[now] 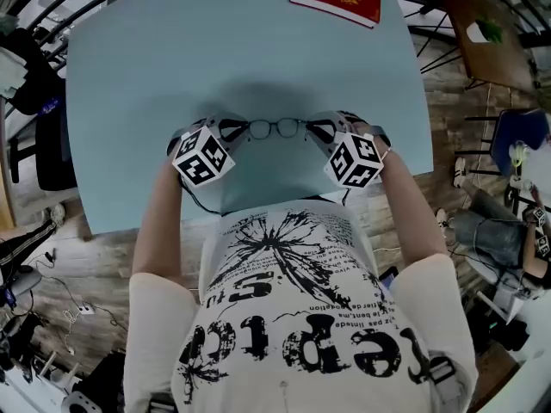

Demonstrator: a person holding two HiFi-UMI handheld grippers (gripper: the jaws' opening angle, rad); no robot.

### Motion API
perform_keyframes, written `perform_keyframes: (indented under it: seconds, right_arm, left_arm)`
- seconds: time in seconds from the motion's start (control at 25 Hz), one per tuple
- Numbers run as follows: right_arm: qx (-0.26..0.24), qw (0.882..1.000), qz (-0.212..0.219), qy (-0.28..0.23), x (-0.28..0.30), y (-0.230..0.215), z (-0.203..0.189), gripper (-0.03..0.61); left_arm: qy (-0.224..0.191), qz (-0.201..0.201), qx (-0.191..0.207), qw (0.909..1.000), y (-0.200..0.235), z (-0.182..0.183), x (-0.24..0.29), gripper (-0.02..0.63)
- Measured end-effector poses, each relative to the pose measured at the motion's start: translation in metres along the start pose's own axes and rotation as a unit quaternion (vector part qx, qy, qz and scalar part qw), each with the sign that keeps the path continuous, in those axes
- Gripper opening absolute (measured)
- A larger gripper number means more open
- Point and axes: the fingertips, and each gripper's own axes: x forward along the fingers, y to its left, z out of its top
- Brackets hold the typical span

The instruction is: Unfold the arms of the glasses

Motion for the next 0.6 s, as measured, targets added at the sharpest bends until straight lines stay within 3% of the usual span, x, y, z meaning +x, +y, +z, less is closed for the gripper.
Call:
perform_keyframes:
  seconds: [0.2, 0.28, 0.36, 0.6]
  right_arm:
    - [0.013, 1.000, -0.005, 0.003, 0.001, -0.001, 0.000, 0.032]
    - [0.025, 1.000, 0.001, 0.000, 0.002, 0.003, 0.002, 0.082]
    - [0.039, 0.999, 0.007, -0.009, 0.002, 0.006, 0.002, 0.131]
    - [0.089, 0.996, -0.010, -0.005, -0.010, 0.002, -0.010, 0.153]
  left_arm:
    - [-0.008, 0.017, -0.018, 0.9997, -0.001, 0.002, -0.001, 0.041]
    - [-0.012, 0.013, -0.028, 0.9994, -0.005, 0.003, -0.003, 0.143]
    - [-0.020, 0.015, -0.031, 0.9992, -0.008, 0.005, -0.006, 0.194]
    - [-0.068, 0.067, -0.048, 0.9944, -0.009, 0.012, -0.036, 0.221]
